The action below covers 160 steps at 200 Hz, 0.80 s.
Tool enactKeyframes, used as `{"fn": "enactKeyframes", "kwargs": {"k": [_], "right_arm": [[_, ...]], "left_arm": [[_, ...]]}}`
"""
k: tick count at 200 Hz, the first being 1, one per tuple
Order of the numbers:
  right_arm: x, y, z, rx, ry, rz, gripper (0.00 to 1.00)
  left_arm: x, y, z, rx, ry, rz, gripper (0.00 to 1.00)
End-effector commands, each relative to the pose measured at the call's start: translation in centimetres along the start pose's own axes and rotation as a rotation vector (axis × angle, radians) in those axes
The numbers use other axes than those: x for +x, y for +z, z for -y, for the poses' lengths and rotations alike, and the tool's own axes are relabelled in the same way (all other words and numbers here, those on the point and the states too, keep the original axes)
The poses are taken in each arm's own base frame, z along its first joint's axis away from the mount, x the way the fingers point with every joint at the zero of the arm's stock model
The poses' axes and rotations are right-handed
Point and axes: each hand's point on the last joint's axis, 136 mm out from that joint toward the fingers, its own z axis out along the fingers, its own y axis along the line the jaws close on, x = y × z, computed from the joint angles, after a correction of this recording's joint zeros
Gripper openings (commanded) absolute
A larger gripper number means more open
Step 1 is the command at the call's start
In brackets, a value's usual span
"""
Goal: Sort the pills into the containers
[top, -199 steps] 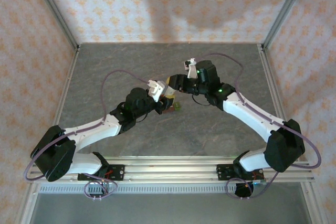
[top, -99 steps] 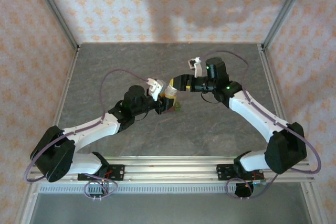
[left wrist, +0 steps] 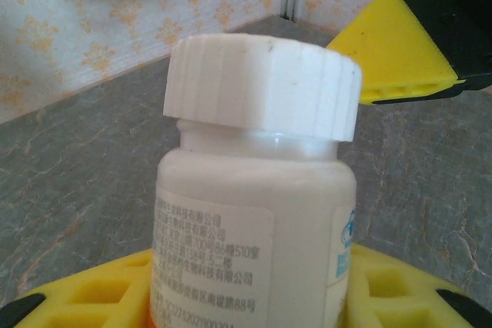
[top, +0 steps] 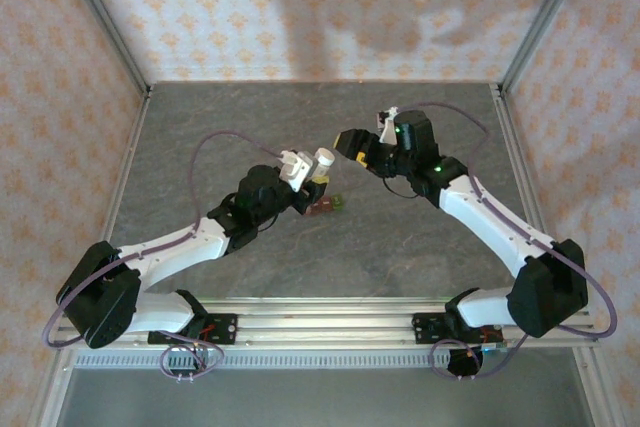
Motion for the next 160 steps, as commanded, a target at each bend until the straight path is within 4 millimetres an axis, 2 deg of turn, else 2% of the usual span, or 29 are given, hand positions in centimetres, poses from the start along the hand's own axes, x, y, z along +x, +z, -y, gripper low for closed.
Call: {"fn": "enactKeyframes", "kwargs": {"k": [1, 68, 160], "right_arm": [[-0.8, 0.3, -1.0, -0.008, 0.014, 0.055, 0.84], [0.6, 2.2, -2.8, -0.034, -0.011, 0.012, 0.82], [0.2, 1.6, -3.5, -0.041, -0.030, 0.042, 0.82]], "left_arm": [[-1.4, -0.1, -0.3, -0.029, 0.043, 0.031, 0.00], [-1.6, 0.0, 0.3, -0.016, 0.049, 0.031, 0.00], [-1.1, 0.2, 0.6, -0.010, 0.046, 0.027, 0.00]]}}
